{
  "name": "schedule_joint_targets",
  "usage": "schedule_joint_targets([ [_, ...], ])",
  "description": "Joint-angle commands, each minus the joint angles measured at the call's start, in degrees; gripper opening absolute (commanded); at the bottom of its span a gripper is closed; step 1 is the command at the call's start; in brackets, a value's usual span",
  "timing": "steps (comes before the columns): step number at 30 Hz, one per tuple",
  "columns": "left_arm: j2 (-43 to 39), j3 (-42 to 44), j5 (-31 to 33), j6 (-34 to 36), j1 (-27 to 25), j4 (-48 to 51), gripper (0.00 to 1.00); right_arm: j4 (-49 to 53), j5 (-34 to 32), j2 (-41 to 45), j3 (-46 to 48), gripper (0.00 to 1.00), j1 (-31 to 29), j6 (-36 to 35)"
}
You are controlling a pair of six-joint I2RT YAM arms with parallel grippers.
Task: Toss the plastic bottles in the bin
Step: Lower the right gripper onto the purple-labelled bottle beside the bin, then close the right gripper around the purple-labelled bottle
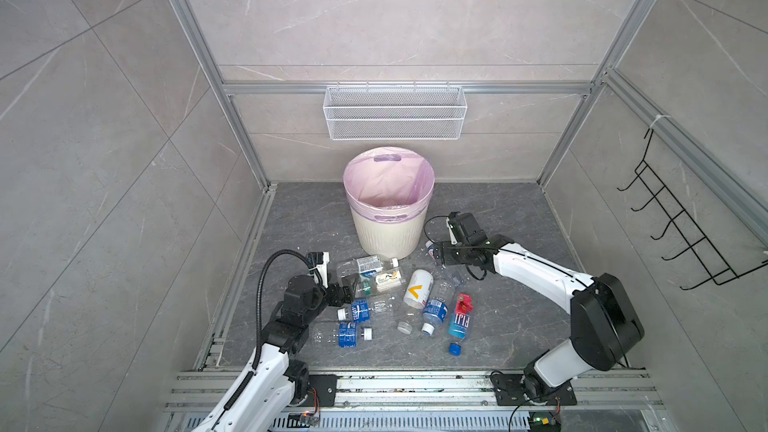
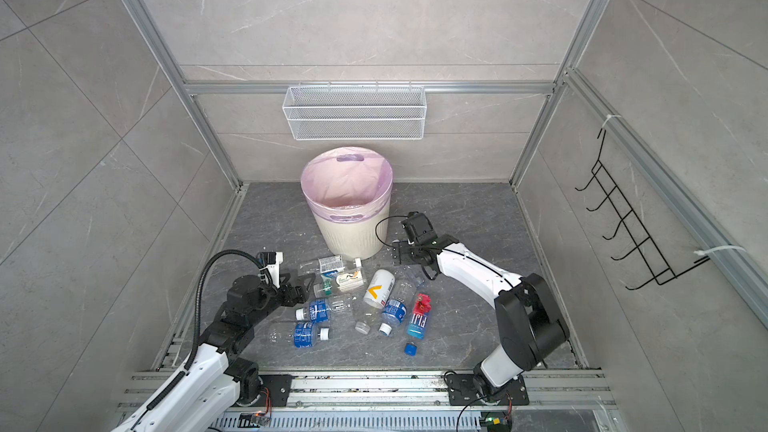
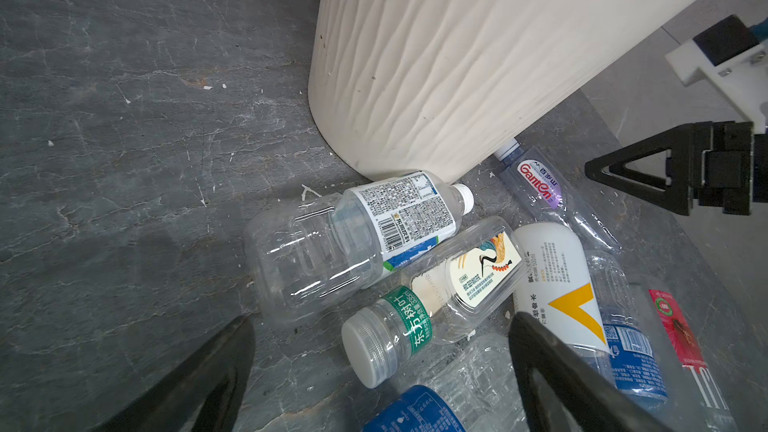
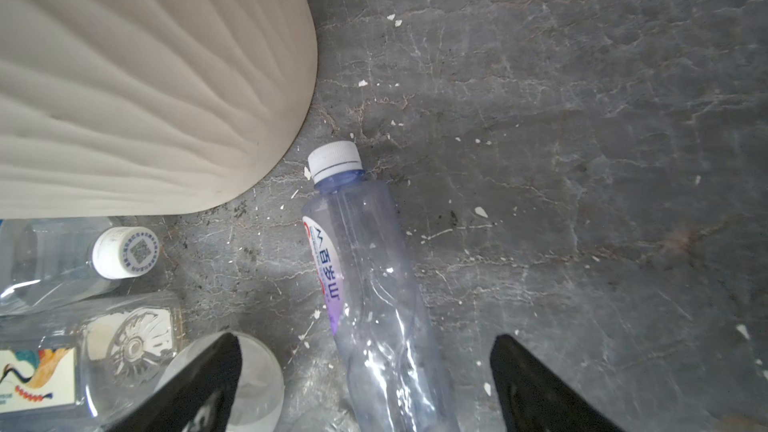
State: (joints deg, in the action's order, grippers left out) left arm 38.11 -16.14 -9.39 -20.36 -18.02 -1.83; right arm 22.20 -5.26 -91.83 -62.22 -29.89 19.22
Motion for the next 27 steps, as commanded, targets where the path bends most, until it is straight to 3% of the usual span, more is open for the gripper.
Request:
schedule_joint_targets([
  [1, -0.47, 0.35, -0.32, 0.95, -0.17, -2.56, 0.97, 0.91, 2.04, -3.10, -2.43, 0.95, 0.18, -1.90],
  [12, 0.17, 0.32, -0.28, 0.86, -0.17, -2.82, 0.97, 1.33, 0.84, -8.83, -3.25, 0.90, 0.87, -1.96],
  [27, 0.67, 0.15, -0.37, 0.73, -0.17, -2.90, 0.97, 2.76, -3.75, -12.19, -4.61, 0.73, 1.35, -0.85],
])
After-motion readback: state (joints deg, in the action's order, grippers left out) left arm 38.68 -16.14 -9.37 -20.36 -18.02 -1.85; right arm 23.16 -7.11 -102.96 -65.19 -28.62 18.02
